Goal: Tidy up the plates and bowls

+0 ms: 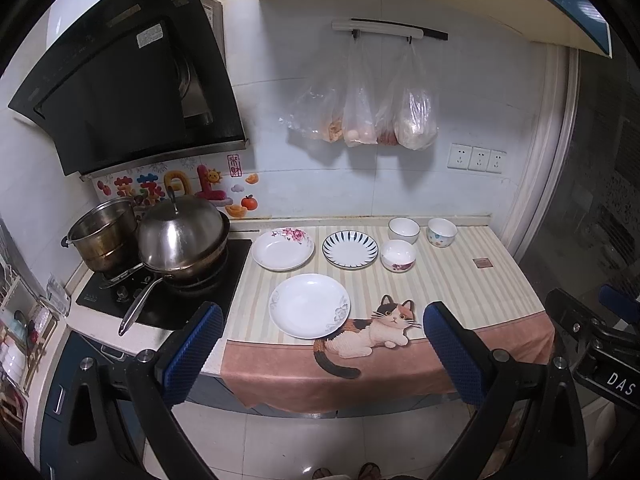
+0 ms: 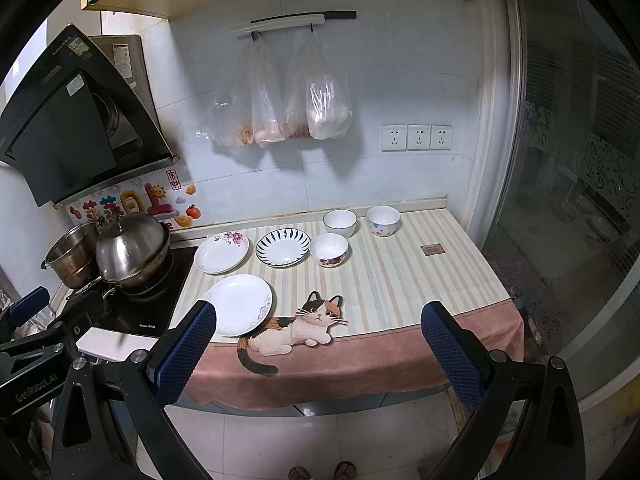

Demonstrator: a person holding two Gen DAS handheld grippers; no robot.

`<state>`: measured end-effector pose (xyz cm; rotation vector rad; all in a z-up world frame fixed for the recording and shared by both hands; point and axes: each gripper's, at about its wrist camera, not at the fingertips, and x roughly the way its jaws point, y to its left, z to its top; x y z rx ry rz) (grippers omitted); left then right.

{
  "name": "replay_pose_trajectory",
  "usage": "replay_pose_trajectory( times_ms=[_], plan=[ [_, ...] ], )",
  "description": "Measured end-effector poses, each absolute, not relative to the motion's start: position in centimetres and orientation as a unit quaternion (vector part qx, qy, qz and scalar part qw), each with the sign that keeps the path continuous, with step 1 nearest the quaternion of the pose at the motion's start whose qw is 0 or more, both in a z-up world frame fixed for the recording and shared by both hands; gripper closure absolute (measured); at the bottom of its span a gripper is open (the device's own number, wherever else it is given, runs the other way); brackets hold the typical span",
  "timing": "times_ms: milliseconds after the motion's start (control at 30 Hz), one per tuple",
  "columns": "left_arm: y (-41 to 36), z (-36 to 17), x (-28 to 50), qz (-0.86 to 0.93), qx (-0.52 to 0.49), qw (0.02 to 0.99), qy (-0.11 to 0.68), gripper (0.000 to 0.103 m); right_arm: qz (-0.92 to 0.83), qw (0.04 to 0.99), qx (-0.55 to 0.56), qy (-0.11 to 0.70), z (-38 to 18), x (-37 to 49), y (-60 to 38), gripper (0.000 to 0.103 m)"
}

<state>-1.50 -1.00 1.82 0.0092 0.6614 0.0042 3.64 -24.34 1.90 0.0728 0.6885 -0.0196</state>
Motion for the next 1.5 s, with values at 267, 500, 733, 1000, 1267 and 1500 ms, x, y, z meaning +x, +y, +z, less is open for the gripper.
replay_pose_trajectory(
  times_ms=[267, 500, 733, 1000, 1267, 1500],
  plan=[
    [-0.7, 1.6, -1.1, 0.002, 0.003, 0.943, 0.332, 0.000, -0.004, 0.940, 0.037, 0.339, 2.2, 3.7, -24.0, 0.000],
    [1.6, -1.0, 1.8, 0.016, 0.008, 0.941, 0.339, 0.000, 0.009, 0.942, 0.060, 0.330, 0.5, 5.8, -23.3, 0.000],
    [7.0, -8.4, 9.3, 0.053, 0.009, 0.922, 0.383, 0.000, 0.055, 0.908, 0.090, 0.406, -7.9, 13.1, -20.5, 0.000],
    [12.9, -18.6, 20.1, 0.066, -0.038, 0.871, 0.485, 0.000, 0.090, 0.843, 0.096, 0.521, -21.4, 23.7, -16.9, 0.000],
    [15.9, -29.2, 29.2, 0.060, -0.097, 0.805, 0.582, 0.002, 0.125, 0.772, 0.166, 0.601, -33.4, 34.4, -16.6, 0.001],
    [16.1, -36.5, 34.6, 0.042, -0.138, 0.747, 0.649, 0.023, 0.143, 0.732, 0.157, 0.648, -40.5, 43.1, -15.7, 0.015]
  ],
)
